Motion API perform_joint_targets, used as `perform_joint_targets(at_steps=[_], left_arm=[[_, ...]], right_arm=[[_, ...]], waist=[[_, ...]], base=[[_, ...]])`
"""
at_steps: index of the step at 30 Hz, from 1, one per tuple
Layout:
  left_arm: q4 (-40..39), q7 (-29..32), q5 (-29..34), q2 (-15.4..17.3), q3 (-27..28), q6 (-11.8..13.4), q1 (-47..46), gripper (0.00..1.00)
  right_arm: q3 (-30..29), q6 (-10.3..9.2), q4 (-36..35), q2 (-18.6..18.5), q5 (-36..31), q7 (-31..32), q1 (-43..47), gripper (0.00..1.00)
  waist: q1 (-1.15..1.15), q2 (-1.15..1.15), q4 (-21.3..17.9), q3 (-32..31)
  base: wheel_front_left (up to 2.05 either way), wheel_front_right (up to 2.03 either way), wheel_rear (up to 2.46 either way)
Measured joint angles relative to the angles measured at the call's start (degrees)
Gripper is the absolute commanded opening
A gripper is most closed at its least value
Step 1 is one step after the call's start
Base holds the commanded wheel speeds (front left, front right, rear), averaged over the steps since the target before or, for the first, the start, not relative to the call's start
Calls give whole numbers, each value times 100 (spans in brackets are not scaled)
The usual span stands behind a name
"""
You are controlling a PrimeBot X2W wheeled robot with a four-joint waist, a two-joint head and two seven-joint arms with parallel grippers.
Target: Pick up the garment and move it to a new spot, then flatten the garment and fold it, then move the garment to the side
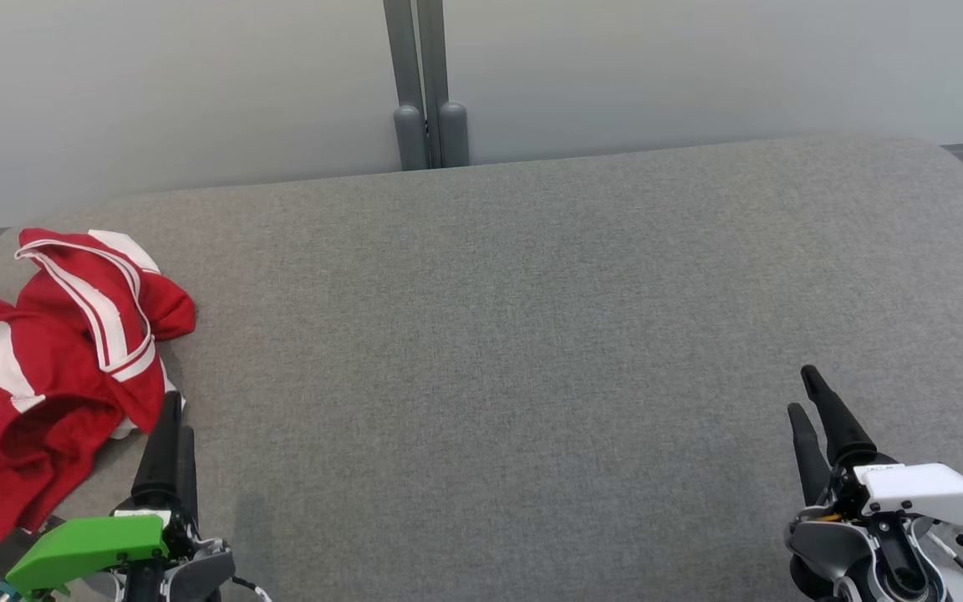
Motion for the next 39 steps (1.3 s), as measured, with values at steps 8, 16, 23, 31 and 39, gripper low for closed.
perform_joint_targets(at_steps=[8, 16, 23, 31, 39], left_arm=[[-193, -203, 469, 1, -74, 0, 12, 100], [-358, -389, 1224, 2, -146, -2, 19, 100], [-517, -537, 1869, 7, -137, -18, 31, 100], [-650, -704, 2737, 9, -236, 16, 54, 100], [-693, -845, 3858, 11, -464, 226, 76, 100]], right_arm=[[222, 0, -278, -89, -222, -266, -4, 100], [450, 0, -488, -212, -775, -493, -21, 100], [648, 0, -641, -297, -1404, -643, -62, 100], [856, 0, -779, -390, -2340, -805, -97, 100], [913, 0, -759, -419, -3573, -949, -106, 100]], waist=[[0, 0, 14, 2], [0, 0, 34, 10], [0, 0, 54, 15], [0, 0, 75, 25], [0, 0, 95, 29]], base=[[0, 0, 0], [0, 0, 0], [0, 0, 0], [0, 0, 0], [0, 0, 0]])
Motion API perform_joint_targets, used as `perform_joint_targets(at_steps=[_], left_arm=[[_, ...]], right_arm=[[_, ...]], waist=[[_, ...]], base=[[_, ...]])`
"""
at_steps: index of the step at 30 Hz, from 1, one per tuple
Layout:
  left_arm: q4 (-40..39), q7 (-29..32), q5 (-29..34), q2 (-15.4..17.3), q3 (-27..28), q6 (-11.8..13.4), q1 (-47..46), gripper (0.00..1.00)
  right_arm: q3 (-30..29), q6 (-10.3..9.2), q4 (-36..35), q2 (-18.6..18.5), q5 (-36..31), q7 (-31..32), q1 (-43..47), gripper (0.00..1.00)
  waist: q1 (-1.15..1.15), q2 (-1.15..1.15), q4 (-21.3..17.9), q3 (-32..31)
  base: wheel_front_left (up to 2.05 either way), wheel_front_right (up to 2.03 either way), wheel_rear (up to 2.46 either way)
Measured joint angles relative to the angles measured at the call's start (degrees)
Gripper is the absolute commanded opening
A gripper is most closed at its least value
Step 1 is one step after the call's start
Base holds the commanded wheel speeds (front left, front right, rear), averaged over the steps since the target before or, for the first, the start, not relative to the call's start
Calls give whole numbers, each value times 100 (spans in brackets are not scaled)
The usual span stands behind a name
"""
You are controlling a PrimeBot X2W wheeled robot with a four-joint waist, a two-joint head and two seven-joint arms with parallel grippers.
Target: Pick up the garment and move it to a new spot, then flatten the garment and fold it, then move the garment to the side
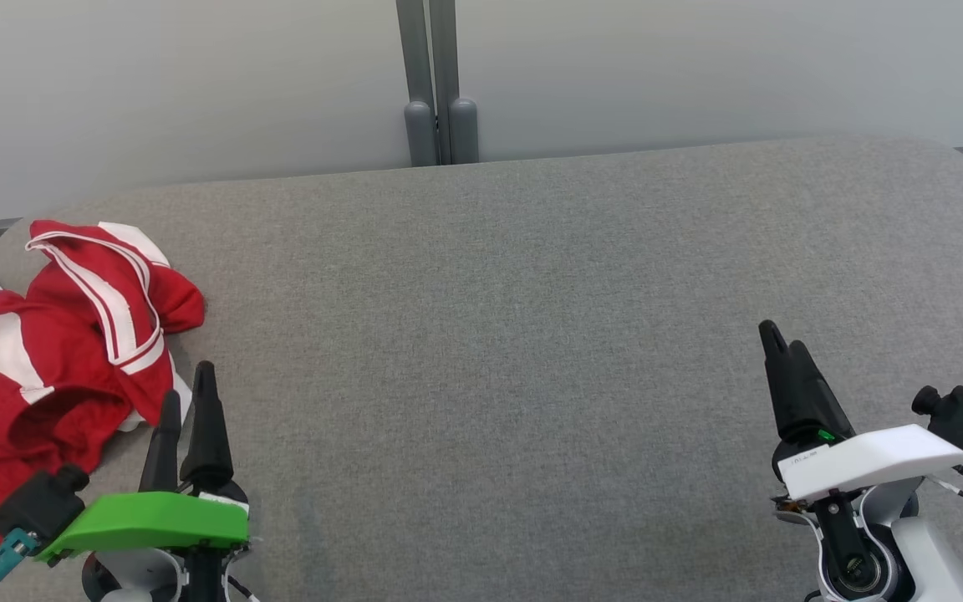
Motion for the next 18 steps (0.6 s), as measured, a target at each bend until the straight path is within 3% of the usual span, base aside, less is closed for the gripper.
perform_joint_targets(at_steps=[10, 18], left_arm=[[197, -164, 1330, 3, -246, 282, 5, 100], [207, -292, 1990, 7, -354, 361, 5, 100]], right_arm=[[146, 1, 157, -80, -1205, -174, -41, 100], [125, 1, 258, -59, -1892, -301, -54, 100]], waist=[[0, 0, 20, -6], [0, 0, 41, 7]], base=[[0, 0, 0], [0, 0, 0]])
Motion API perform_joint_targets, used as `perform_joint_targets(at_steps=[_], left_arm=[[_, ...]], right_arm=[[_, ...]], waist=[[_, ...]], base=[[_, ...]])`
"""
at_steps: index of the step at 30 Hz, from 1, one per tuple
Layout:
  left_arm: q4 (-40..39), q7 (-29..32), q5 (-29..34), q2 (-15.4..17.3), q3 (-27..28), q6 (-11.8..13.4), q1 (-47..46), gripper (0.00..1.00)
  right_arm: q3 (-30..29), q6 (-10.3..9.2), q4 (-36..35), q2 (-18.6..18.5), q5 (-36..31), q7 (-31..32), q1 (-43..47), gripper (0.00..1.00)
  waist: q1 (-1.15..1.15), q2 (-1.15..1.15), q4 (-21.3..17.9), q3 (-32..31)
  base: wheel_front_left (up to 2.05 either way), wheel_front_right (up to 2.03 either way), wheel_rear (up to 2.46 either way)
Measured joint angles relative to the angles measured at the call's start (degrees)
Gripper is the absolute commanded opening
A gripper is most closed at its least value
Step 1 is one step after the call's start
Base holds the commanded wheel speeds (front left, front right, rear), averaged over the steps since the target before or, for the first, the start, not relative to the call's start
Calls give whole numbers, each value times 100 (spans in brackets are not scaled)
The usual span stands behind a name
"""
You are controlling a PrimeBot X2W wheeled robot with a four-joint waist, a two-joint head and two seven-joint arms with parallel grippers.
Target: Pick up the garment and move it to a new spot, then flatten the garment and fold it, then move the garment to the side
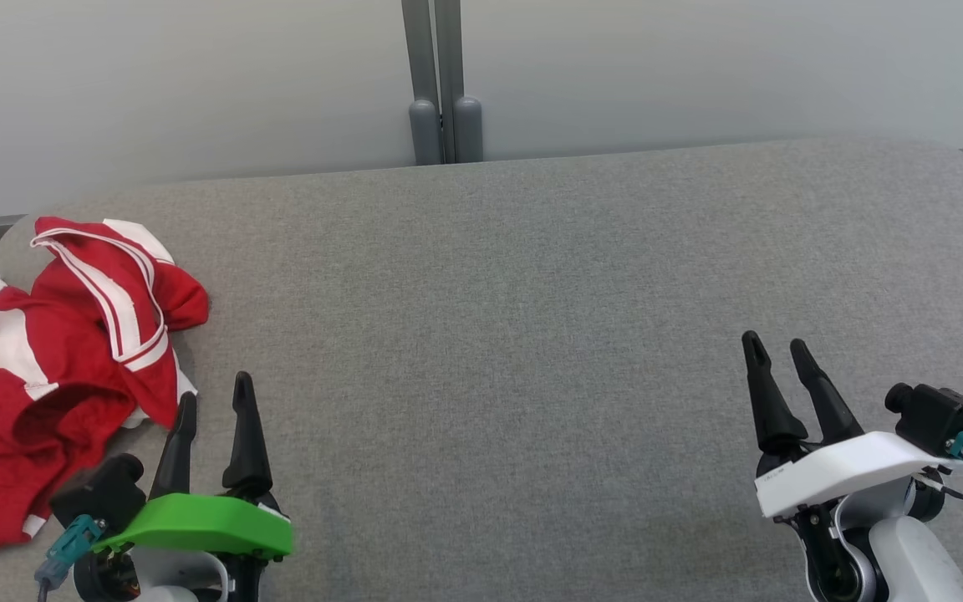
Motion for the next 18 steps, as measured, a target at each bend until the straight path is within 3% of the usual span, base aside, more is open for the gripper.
perform_joint_targets(at_steps=[18], left_arm=[[-199, -256, 1059, 5, -137, 48, 19, 100]], right_arm=[[133, 1, 38, -23, -1055, -247, -57, 100]], waist=[[0, 0, 39, -19]], base=[[0, 0, 0]])
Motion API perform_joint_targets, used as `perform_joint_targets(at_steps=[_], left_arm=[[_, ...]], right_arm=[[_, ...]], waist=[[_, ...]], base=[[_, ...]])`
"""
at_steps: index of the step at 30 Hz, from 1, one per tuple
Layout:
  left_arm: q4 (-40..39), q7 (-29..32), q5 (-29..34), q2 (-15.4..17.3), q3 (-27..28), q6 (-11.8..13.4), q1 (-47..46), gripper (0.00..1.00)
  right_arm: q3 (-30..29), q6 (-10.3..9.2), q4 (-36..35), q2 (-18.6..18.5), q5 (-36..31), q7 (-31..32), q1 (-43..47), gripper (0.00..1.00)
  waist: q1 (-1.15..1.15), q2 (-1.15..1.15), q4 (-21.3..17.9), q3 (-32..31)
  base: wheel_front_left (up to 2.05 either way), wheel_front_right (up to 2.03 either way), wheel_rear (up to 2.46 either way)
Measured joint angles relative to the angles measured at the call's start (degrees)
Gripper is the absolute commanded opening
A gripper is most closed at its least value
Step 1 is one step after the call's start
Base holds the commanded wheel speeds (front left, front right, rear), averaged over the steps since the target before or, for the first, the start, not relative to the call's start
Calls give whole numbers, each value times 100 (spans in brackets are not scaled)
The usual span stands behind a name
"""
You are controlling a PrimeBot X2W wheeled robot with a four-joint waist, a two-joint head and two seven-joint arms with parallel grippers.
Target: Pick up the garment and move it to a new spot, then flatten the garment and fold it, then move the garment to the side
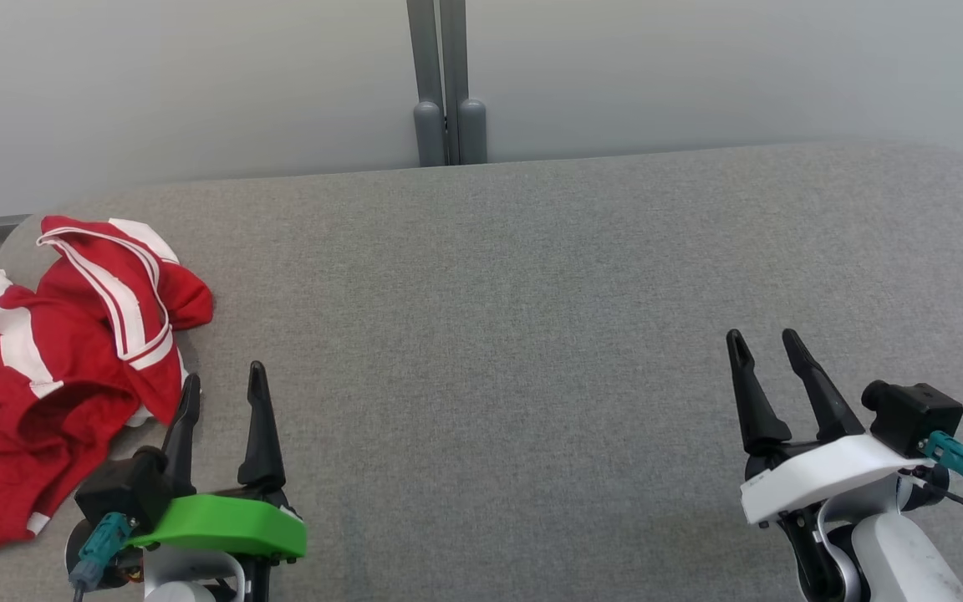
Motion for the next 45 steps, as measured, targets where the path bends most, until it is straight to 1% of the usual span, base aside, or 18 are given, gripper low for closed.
perform_joint_targets(at_steps=[21, 27, 40, 45], left_arm=[[-81, -250, 887, 9, -127, -24, 32, 100], [-97, -319, 1144, 11, -165, 10, 36, 100], [-147, -447, 1659, 15, -260, 55, 54, 100], [-157, -454, 1689, 15, -266, 69, 64, 100]], right_arm=[[46, 0, 5, 15, -979, -255, -52, 100], [48, 0, 5, 22, -1211, -324, -53, 100], [105, 1, -10, 18, -1650, -457, -60, 100], [99, 1, -8, 20, -1660, -458, -62, 100]], waist=[[0, 0, 18, -26], [0, 0, 30, -29], [0, 0, 68, -21], [0, 0, 73, -17]], base=[[0, 0, 0], [0, 0, 0], [0, 0, 0], [0, 0, 0]])
